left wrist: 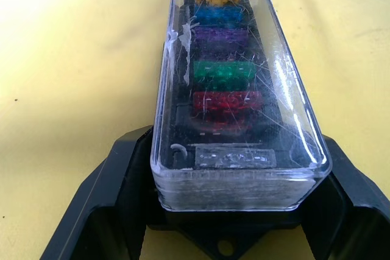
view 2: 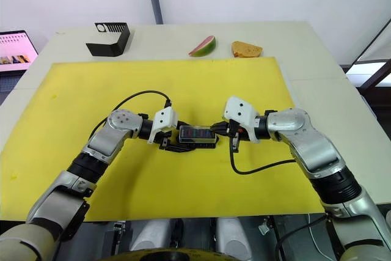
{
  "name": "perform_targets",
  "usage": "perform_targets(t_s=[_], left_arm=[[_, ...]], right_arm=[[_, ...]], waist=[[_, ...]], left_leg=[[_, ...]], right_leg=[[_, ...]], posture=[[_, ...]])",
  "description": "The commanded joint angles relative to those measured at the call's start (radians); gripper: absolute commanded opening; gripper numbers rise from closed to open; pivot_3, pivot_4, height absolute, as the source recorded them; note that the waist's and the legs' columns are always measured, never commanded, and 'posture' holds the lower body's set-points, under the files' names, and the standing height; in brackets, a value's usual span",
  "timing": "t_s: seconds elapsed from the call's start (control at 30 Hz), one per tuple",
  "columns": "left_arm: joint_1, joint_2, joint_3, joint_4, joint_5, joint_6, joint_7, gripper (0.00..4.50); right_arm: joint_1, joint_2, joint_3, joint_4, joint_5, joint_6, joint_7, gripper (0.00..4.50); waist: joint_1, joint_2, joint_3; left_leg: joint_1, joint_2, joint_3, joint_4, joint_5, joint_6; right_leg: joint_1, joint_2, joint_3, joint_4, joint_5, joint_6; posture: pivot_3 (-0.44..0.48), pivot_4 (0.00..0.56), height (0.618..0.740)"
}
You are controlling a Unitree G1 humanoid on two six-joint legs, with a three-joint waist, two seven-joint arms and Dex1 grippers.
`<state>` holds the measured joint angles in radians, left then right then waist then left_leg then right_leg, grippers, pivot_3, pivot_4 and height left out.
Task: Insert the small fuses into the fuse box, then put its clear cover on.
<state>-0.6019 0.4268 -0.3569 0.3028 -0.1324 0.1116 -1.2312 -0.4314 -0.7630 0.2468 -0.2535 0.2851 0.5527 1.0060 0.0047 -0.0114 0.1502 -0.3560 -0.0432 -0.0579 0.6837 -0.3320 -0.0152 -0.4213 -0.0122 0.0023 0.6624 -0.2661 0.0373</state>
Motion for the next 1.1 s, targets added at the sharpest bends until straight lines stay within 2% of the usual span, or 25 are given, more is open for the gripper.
perform_targets(t_s=[0.03, 0.3, 0.43, 0.63, 0.87, 0.97, 1.03, 1.07, 1.1], left_arm=[[-0.006, -0.005, 0.025, -0.014, -0.006, -0.005, 0.01, 2.61], [0.001, -0.019, 0.018, -0.015, -0.001, -0.005, 0.017, 2.61], [0.007, -0.026, 0.016, -0.013, 0.003, -0.009, 0.024, 2.61], [0.022, -0.016, 0.024, -0.03, 0.003, 0.001, 0.029, 2.61], [0.048, 0.0, 0.034, -0.071, -0.005, 0.029, 0.042, 2.61], [0.076, 0.024, 0.057, -0.131, -0.026, 0.069, 0.047, 2.61], [0.123, 0.08, 0.107, -0.226, -0.076, 0.137, 0.037, 2.61], [0.152, 0.112, 0.133, -0.275, -0.102, 0.168, 0.029, 3.64], [0.184, 0.151, 0.16, -0.327, -0.131, 0.199, 0.017, 3.93]], right_arm=[[0.043, 0.026, 0.111, 0.072, -0.07, 0.054, -0.008, 0.04], [0.0, 0.088, 0.124, 0.027, -0.043, 0.092, 0.006, 0.04], [-0.029, 0.124, 0.182, 0.062, -0.092, 0.128, -0.025, 0.04], [-0.037, 0.082, 0.238, 0.101, -0.156, 0.139, -0.022, 0.04], [-0.019, 0.125, 0.091, 0.015, -0.056, 0.067, -0.042, 0.04], [0.006, 0.095, -0.023, -0.085, 0.021, 0.032, -0.008, 0.04], [0.021, 0.044, -0.138, -0.149, 0.096, 0.06, 0.013, 0.04], [0.031, 0.015, -0.189, -0.175, 0.136, 0.089, 0.025, 0.0], [0.044, -0.018, -0.237, -0.195, 0.173, 0.11, 0.042, 0.28]], waist=[[-0.002, -0.001, -0.002], [0.001, -0.001, -0.005], [0.001, 0.0, -0.005], [0.006, -0.004, -0.009], [0.005, -0.004, -0.011], [0.003, -0.004, -0.01], [0.0, -0.002, -0.007], [-0.003, -0.001, -0.005], [-0.007, 0.001, -0.004]], left_leg=[[0.0, 0.0, 0.0, 0.0, 0.0, 0.0], [0.0, 0.0, 0.0, 0.0, 0.0, 0.0], [0.0, 0.0, 0.0, 0.0, 0.0, 0.0], [0.0, 0.0, 0.0, 0.0, 0.0, 0.0], [0.0, 0.0, 0.0, 0.0, 0.0, 0.0], [-0.002, 0.0, 0.0, 0.0, 0.0, 0.0], [-0.003, 0.0, 0.0, -0.001, 0.0, 0.0], [-0.005, 0.0, 0.0, -0.001, 0.0, 0.0], [-0.007, 0.0, 0.0, -0.001, 0.0, 0.0]], right_leg=[[0.0, 0.0, 0.0, 0.0, 0.0, 0.0], [0.0, 0.0, 0.0, 0.0, 0.0, 0.0], [0.0, 0.0, 0.0, 0.0, 0.0, 0.0], [0.0, 0.0, 0.0, -0.001, 0.0, 0.0], [0.0, 0.0, 0.0, -0.001, 0.0, 0.0], [-0.001, 0.0, 0.0, -0.001, 0.0, 0.0], [-0.003, 0.0, 0.0, -0.001, 0.0, 0.0], [-0.005, 0.0, 0.0, -0.001, 0.0, 0.0], [-0.007, 0.0, 0.0, -0.001, 0.0, 0.0]], posture=[[0.0, 0.15, 0.74], [0.0, 0.15, 0.74], [0.0, 0.15, 0.74], [0.0, 0.15, 0.74], [0.0, 0.15, 0.74], [0.0, 0.15, 0.74], [0.0, 0.15, 0.74], [0.0, 0.15, 0.74], [0.0, 0.15, 0.74]])
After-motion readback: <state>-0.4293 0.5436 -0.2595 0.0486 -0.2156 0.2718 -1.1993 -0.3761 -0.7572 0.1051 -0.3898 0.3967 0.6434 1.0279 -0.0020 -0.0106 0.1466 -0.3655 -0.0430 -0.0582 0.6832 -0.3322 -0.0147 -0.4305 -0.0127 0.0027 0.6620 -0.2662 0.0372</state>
